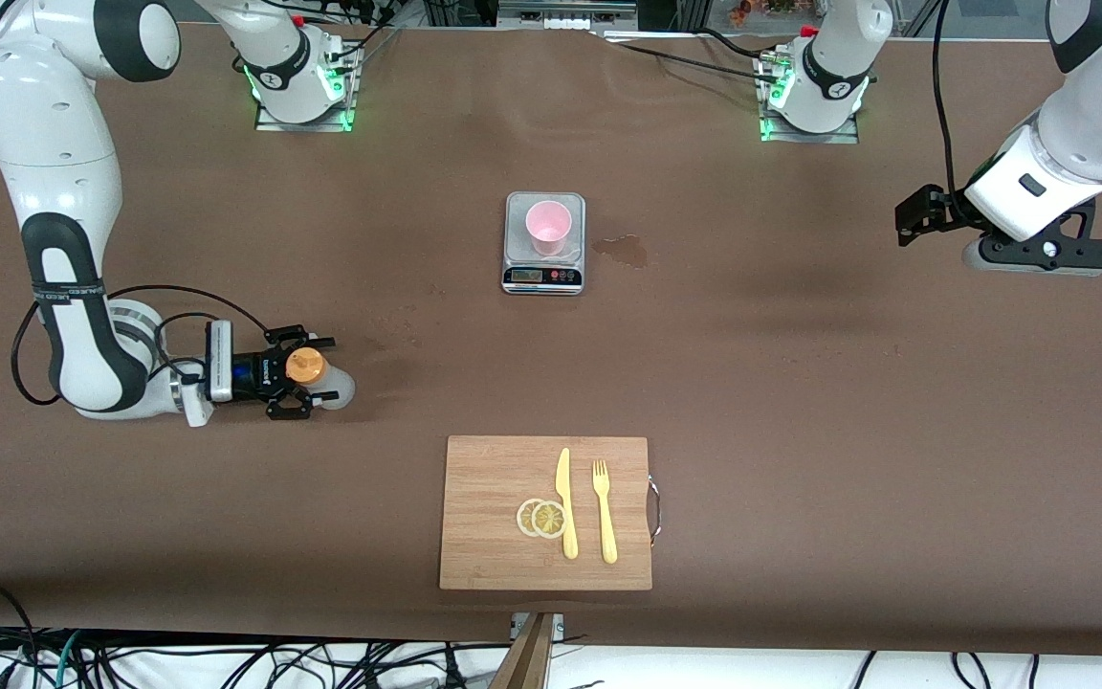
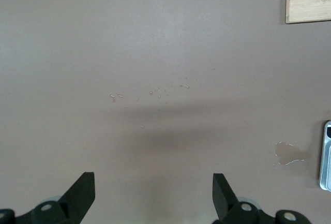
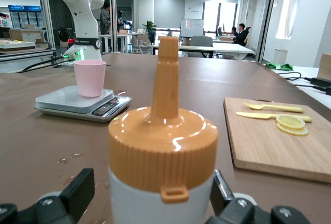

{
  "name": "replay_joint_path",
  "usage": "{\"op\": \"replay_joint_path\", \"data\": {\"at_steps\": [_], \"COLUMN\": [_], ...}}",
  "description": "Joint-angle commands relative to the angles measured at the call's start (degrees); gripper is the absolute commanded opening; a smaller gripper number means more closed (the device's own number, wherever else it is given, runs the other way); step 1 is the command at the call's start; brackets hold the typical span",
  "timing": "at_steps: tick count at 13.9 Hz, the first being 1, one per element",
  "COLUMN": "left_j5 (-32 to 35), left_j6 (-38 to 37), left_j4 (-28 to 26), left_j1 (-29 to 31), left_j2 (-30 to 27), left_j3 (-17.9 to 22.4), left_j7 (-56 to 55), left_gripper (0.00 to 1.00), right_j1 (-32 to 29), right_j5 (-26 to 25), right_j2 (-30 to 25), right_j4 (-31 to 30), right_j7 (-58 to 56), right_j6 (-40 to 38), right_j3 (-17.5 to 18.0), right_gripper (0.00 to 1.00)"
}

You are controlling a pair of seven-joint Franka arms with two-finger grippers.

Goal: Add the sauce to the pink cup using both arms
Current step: 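Grasp the white sauce bottle with the right gripper and lift it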

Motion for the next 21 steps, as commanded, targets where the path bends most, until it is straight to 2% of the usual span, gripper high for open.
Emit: {"op": "replay_joint_path", "data": {"at_steps": [1,2,3,4,6,8,12,15,17,19,21], "left_j5": [-0.1,-0.4,-0.5,-0.4,-0.4,-0.4,-0.5,-0.5,-0.7,-0.7,-0.7], "left_j6": [-0.7,-0.7,-0.7,-0.7,-0.7,-0.8,-0.8,-0.9,-1.1,-1.1,-1.1], "left_j4": [0.2,0.2,0.2,0.2,0.2,0.2,0.2,0.2,0.2,0.2,0.2], "left_j1": [-0.3,-0.3,-0.3,-0.3,-0.3,-0.3,-0.3,-0.3,-0.2,-0.2,-0.2], "left_j2": [-0.2,-0.2,-0.2,-0.2,-0.2,-0.2,-0.2,-0.2,-0.2,-0.2,-0.2], "left_j3": [0.1,0.2,0.2,0.2,0.2,0.2,0.2,0.2,0.2,0.2,0.2], "left_j7": [1.2,1.2,1.2,1.2,1.2,1.2,1.2,1.3,1.3,1.2,1.3], "left_gripper": [1.0,1.0,1.0,1.0,1.0,1.0,1.0,1.0,1.0,1.0,1.0], "right_j1": [-0.1,-0.1,0.0,0.0,0.2,1.9,5.3,9.0,11.6,13.5,17.4], "right_j5": [1.3,1.3,1.3,1.3,-0.4,-5.2,-12.9,-16.1,-23.5,-28.8,-39.9], "right_j2": [0.5,0.5,0.3,0.0,-3.1,-9.9,-28.6,-40.1,-45.1,-47.3,-49.4], "right_j4": [1.0,1.0,1.2,1.3,1.0,-1.7,-15.8,-26.7,-29.8,-30.4,-30.2], "right_j7": [-0.8,-0.7,-0.2,0.4,1.2,6.3,16.1,24.6,34.1,43.1,56.7], "right_j6": [-1.0,-1.2,-1.3,-1.3,-0.7,2.7,16.6,24.9,26.9,26.8,26.9], "right_j3": [0.5,0.6,0.6,0.5,0.3,-0.9,-1.1,-1.1,-1.1,-1.1,-0.7], "right_gripper": [0.51,0.25,0.04,0.0,0.0,0.0,0.0,0.0,0.0,0.0,0.0]}}
